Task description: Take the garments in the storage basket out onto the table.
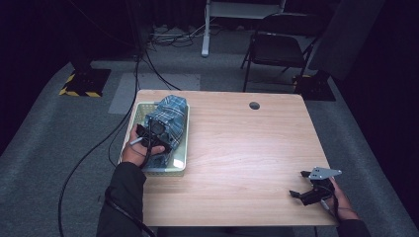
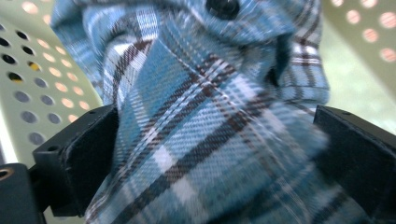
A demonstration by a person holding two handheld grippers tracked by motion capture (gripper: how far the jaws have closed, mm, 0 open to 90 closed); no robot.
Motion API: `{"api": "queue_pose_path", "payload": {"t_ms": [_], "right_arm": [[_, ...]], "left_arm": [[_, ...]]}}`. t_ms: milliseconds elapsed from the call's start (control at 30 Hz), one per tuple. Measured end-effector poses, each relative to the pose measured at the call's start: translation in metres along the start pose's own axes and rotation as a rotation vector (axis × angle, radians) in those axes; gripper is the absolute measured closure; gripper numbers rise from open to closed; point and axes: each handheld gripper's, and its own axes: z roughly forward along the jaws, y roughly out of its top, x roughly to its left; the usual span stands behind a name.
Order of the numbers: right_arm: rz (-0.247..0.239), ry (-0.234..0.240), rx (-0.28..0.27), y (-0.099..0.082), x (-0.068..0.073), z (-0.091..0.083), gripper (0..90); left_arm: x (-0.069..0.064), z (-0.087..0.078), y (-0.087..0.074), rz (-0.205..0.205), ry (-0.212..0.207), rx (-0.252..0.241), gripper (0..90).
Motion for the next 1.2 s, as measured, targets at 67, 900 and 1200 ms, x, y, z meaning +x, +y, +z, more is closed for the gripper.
{"api": "queue_pose_path", "payload": {"t_ms": [67,900,1200], "right_arm": [[0.0,0.0,0.0,0.0,0.0,0.0,0.3],[0.0,0.0,0.0,0.0,0.0,0.0,0.3],[0.0,0.0,0.0,0.0,0.0,0.0,0.3]], "left_arm": [[0.001,0.003,0.0,-0.011,-0.005,0.002,2.6],[-0.001,0.025,0.001,-0.035,-0.021,0.063,0.9],[-0.003,0.03,0.0,-0.051,-0.013,0.071,0.3]]}}
